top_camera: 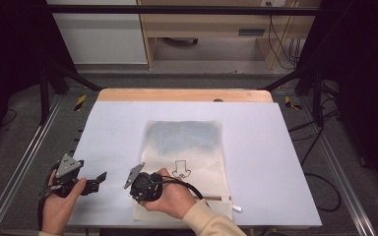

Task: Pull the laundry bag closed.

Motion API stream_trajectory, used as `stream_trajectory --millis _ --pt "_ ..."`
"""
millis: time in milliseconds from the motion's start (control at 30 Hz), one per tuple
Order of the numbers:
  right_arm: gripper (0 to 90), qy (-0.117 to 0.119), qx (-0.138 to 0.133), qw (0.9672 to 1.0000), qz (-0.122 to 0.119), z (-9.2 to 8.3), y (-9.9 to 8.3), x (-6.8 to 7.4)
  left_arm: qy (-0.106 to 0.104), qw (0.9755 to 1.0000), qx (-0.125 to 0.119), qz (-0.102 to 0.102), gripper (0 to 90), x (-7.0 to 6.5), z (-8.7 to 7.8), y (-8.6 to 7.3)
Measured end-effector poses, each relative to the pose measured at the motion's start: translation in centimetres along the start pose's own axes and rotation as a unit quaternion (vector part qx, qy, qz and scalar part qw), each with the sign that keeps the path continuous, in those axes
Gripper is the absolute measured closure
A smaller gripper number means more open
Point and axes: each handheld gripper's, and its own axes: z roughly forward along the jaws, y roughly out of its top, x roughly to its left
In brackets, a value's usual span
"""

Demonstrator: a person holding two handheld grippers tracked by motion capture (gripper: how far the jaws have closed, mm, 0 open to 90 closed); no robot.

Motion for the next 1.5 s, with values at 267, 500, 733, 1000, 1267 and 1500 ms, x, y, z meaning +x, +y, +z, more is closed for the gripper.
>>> stream_trajectory --millis 267,500,733,1000,1267,1500 --pt "73.2 0.003 0.007 0.9999 0.008 0.9 0.2 -0.4 -0.005 1.0000 0.005 -0.001 5.4 -0.2 0.0 0.0" --pt "73.1 0.011 0.023 0.9996 0.008 2.2 0.6 -1.0 -0.009 0.9999 0.006 0.002 5.6 -0.3 -0.1 0.0" --pt "81.4 0.032 0.031 0.9989 0.015 2.9 0.6 -1.2 -0.014 0.9999 0.003 0.000 5.6 -0.6 -0.4 -0.1" --pt "81.7 0.037 0.004 0.9992 0.013 1.1 0.8 -1.1 -0.062 0.9980 0.011 -0.002 7.0 -1.9 -1.6 -0.7" --pt "81.7 0.035 -0.010 0.9993 0.010 0.1 0.7 -1.2 -0.141 0.9892 0.019 -0.034 14.9 -3.9 -1.6 -0.5" --pt "81.7 0.033 -0.015 0.9992 0.014 -0.1 0.6 -1.4 -0.160 0.9865 0.031 -0.005 14.3 -6.3 -1.5 -0.2"
